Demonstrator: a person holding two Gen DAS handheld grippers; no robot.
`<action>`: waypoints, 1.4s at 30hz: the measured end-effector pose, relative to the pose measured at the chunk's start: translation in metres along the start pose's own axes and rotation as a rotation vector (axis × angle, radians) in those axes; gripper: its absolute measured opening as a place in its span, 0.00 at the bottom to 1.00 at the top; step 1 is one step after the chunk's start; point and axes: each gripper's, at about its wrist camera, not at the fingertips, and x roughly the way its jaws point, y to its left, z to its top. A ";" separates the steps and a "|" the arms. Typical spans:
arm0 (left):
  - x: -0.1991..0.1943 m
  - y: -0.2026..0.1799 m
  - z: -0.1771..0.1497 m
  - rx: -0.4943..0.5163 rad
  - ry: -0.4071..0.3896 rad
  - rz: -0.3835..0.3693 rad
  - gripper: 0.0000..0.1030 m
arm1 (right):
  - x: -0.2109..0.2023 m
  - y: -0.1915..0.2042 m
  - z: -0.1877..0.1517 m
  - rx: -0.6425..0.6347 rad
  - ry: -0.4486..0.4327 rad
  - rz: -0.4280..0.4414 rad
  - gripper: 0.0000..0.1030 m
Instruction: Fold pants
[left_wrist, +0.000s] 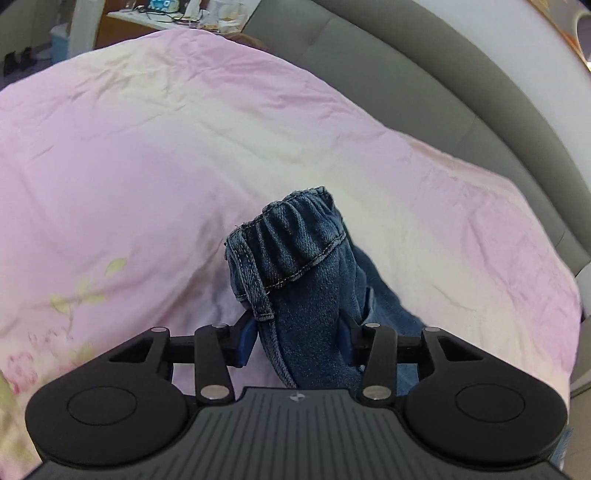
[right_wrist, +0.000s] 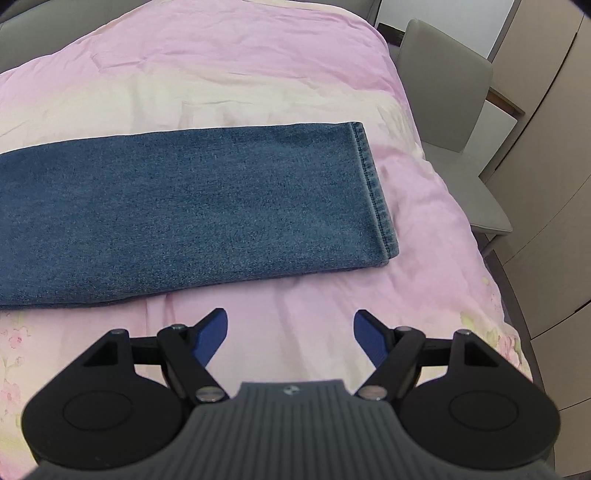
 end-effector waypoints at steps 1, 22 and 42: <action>0.011 0.004 0.001 -0.007 0.031 0.030 0.50 | 0.003 -0.002 0.001 0.004 -0.002 0.005 0.70; -0.011 -0.053 -0.091 0.321 0.107 0.090 0.70 | 0.035 -0.144 0.006 0.562 -0.044 0.146 0.51; 0.008 -0.130 -0.228 0.561 0.310 0.058 0.70 | 0.068 -0.177 0.041 0.680 -0.232 0.374 0.05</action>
